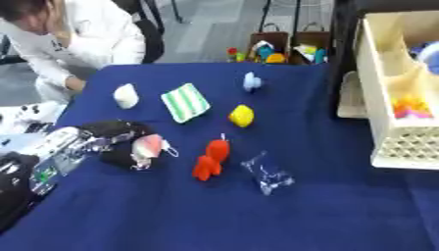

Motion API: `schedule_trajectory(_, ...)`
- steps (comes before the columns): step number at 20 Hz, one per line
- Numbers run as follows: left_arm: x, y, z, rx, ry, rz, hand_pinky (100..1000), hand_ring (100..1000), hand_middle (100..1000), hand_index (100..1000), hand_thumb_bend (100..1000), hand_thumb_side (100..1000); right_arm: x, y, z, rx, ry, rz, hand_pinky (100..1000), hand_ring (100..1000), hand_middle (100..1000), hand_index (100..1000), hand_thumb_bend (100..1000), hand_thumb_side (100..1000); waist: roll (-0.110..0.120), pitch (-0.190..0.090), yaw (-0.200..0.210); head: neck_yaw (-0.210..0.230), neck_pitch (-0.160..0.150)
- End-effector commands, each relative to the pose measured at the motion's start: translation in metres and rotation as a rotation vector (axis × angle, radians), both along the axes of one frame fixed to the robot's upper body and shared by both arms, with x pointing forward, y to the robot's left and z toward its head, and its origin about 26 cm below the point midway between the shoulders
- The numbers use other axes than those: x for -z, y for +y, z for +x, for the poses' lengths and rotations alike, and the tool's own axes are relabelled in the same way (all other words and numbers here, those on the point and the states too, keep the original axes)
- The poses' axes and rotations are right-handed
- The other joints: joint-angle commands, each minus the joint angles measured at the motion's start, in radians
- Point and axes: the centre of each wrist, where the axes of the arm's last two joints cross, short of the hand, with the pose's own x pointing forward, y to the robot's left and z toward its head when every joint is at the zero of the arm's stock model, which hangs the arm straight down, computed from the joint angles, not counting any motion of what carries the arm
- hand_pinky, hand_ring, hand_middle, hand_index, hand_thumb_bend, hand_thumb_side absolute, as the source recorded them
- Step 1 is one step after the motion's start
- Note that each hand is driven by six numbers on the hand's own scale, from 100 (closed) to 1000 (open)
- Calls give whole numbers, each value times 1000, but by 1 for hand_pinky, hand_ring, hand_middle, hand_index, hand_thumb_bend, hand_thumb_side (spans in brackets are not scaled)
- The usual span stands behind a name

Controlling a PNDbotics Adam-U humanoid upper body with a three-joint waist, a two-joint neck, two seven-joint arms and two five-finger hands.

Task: Pick up objects from table and place into drawer.

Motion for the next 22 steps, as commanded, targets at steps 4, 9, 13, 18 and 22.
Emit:
schedule_trajectory(4, -8, 2, 1, 2, 1, 28, 786, 899, 863, 980, 356, 827, -7, 0, -3, -6, -46, 6, 635, 641, 621, 740, 100, 810, -5, -15, 1, 5, -3)
schedule_trajectory(9, -13, -3, 0, 14, -34, 25, 718, 824, 771, 901, 247, 740, -6, 0, -3, -4, -40, 10, 634, 641, 621, 741, 100, 812, -6, -21, 4, 5, 4)
schedule_trajectory(13, -14, -4, 0, 4, -64, 24, 655, 769, 700, 848, 218, 680, -6, -1, -3, -4, -40, 14, 634, 641, 620, 741, 100, 812, -6, -23, 2, 5, 1)
schedule_trajectory(18, -15, -5, 1, 8, -78, 35, 599, 725, 653, 821, 199, 632, -6, -1, -3, -5, -40, 19, 634, 641, 620, 741, 100, 812, -6, -25, 3, 5, 3)
schedule_trajectory(22, -20, -7, 2, 15, -96, 44, 582, 711, 638, 809, 205, 583, -5, -1, -3, -5, -39, 22, 634, 641, 620, 742, 100, 814, -5, -29, 5, 5, 7)
